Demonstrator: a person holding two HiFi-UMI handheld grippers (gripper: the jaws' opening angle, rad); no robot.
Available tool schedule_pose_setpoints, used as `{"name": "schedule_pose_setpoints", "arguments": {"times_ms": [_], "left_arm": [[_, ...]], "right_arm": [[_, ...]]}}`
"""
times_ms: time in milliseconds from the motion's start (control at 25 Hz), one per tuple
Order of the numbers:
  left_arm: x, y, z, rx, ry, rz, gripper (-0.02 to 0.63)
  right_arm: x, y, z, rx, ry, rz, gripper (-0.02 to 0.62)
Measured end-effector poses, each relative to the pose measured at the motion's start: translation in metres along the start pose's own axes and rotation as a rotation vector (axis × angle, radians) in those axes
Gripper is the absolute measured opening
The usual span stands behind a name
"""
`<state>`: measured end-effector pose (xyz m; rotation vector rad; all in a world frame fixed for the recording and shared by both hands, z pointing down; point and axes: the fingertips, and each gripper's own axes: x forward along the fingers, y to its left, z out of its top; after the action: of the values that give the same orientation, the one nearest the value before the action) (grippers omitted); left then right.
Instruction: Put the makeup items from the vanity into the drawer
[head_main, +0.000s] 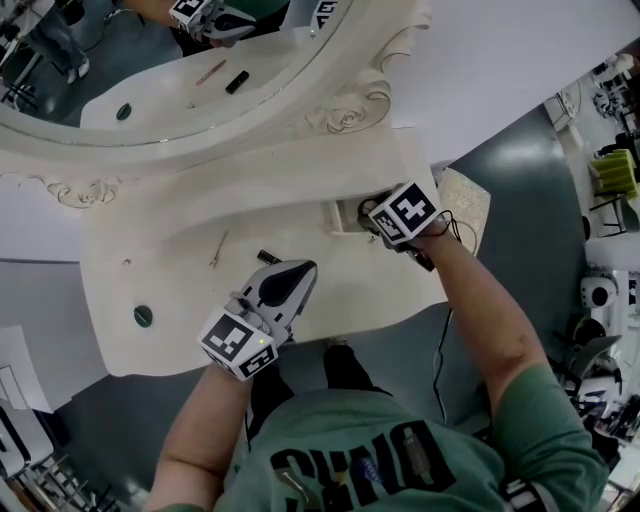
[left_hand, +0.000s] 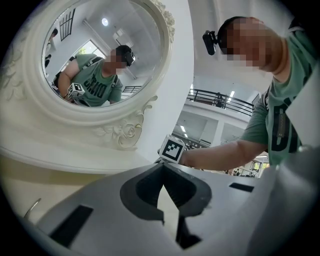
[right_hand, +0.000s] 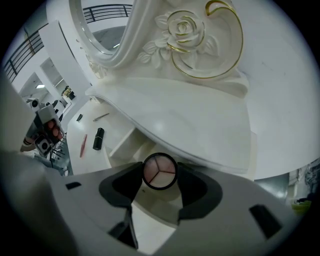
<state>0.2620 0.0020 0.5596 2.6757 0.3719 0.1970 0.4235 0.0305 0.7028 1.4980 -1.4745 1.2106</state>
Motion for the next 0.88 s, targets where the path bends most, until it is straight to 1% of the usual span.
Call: {"name": "schedule_pose_setpoints", "arguments": {"times_ms": [200, 560, 720, 880], "left_arm": [[-0.005, -0.001, 0.001, -0.007, -0.011, 0.005, 0.008], [-0.005, -0.004, 0.001, -0.009, -0.019, 0.0, 0.008], [-0.006, -0.006, 0.004, -0.005, -0.017, 0.005, 0.008], [-0.009, -0.009, 0.01, 0.001, -0.021, 0.011, 0.008]], "right_arm": [[0.002, -0.002, -0.002, 0.014, 0.025, -0.014, 0.232], [0.0, -0.001, 0.0, 0.004, 0.002, -0.012, 0.242], [-0.009, -0.001, 0.002, -0.013, -0.035, -0.029, 0.247], [-0.029, 0.006, 0.01, -0.004, -0.111, -0.018, 0.247]]}}
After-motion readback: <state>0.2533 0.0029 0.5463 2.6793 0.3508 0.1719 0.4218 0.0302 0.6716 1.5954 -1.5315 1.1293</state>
